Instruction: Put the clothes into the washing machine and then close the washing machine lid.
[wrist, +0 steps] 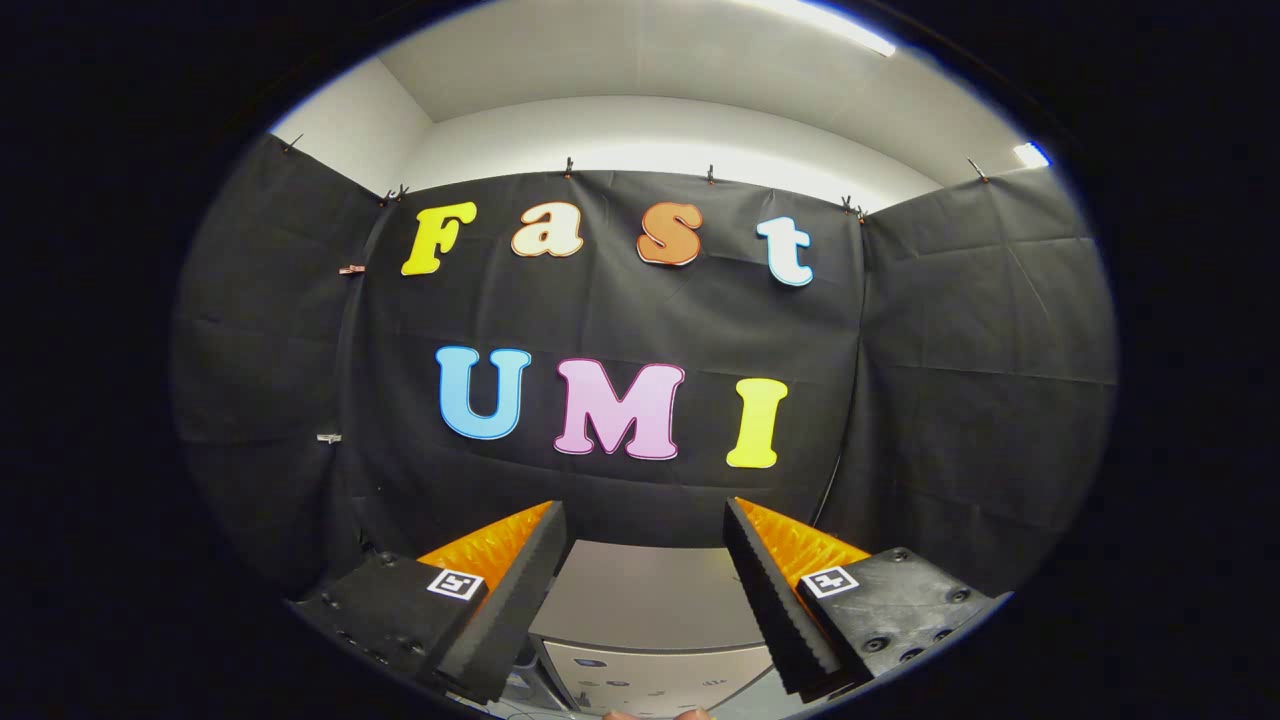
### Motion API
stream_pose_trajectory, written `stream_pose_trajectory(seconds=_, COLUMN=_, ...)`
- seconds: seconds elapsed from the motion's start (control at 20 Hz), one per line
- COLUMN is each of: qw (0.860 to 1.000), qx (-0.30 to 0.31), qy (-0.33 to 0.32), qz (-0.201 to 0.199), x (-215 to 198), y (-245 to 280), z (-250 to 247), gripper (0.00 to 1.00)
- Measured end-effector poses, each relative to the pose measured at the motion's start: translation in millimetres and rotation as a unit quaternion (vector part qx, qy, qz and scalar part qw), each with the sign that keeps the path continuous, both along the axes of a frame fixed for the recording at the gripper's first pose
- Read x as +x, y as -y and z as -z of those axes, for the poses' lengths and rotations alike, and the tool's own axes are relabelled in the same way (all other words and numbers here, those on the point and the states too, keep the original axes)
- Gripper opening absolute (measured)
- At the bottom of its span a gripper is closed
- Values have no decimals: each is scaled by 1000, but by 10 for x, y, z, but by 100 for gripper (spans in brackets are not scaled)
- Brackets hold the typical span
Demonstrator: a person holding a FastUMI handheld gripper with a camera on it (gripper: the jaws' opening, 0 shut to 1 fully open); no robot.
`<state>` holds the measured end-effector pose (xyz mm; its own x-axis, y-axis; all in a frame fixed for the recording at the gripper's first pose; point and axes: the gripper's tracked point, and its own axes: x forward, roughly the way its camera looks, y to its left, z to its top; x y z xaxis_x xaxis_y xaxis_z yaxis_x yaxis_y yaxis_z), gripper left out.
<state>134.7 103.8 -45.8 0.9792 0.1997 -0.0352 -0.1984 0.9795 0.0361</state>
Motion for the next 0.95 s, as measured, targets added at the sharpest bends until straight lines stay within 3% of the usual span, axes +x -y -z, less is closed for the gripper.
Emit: stream_pose_trajectory(seconds=0.95, qw=1000, qx=6, qy=-4, qz=17, x=-69, y=161, z=43, gripper=99)
